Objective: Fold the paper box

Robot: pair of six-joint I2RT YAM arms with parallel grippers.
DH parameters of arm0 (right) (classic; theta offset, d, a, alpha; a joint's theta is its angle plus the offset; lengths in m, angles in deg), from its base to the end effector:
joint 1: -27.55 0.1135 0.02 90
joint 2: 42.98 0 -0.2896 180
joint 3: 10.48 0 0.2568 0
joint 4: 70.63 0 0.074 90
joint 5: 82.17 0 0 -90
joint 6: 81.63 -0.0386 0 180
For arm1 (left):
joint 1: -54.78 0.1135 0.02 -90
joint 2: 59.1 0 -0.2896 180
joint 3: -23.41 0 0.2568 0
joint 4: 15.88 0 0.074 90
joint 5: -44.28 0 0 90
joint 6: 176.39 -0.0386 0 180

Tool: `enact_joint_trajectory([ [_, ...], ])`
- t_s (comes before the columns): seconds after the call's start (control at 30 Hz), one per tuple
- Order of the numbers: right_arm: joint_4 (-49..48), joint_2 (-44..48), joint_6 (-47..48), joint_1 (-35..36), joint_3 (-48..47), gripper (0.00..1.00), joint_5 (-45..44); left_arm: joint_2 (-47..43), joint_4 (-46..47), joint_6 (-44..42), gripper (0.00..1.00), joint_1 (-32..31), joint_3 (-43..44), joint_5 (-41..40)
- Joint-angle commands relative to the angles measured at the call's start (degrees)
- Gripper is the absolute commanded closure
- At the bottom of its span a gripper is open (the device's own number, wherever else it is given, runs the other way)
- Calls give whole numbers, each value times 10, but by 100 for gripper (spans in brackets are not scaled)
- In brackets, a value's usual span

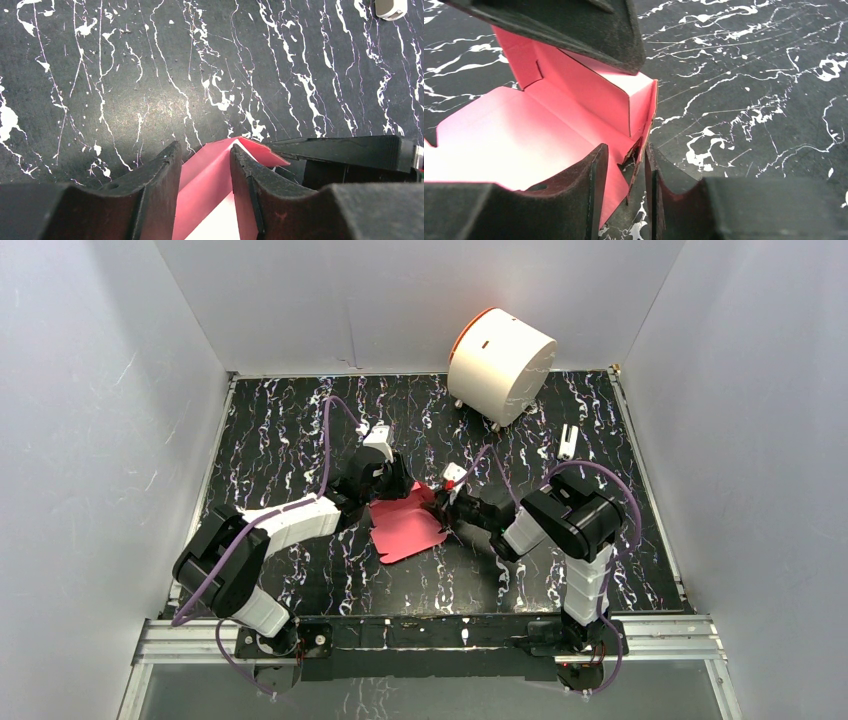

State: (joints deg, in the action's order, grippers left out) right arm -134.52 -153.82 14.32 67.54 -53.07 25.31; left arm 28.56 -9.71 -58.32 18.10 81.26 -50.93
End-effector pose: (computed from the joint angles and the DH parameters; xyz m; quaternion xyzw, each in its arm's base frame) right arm 0.2444 0.2201 0.1372 -0.3780 0.6272 0.3032 0.6098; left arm 0.2700 -0.1967 0.2301 0.0380 0.8356 -0.2606 0.4821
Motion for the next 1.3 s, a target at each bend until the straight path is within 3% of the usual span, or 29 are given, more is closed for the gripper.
enact_joint_trajectory([
  [0.0,-10,32,-6,-11,2,58,76,0,-29,-16,61,0,-17,-11],
  [0.33,46,44,-1,-25,-18,54,202,-3,-25,-16,60,0,-24,-10],
  [0.7,96,31,54,-55,-53,53,261,-4,-25,-25,60,0,-24,7],
  [0.93,199,41,130,-56,-91,74,248,-4,-24,-31,60,0,-24,13],
  [1.07,226,55,153,-56,-93,96,218,-6,-23,-32,60,0,-25,16],
  [1.27,168,69,137,-50,-67,94,134,-7,-21,-33,60,0,-26,21],
])
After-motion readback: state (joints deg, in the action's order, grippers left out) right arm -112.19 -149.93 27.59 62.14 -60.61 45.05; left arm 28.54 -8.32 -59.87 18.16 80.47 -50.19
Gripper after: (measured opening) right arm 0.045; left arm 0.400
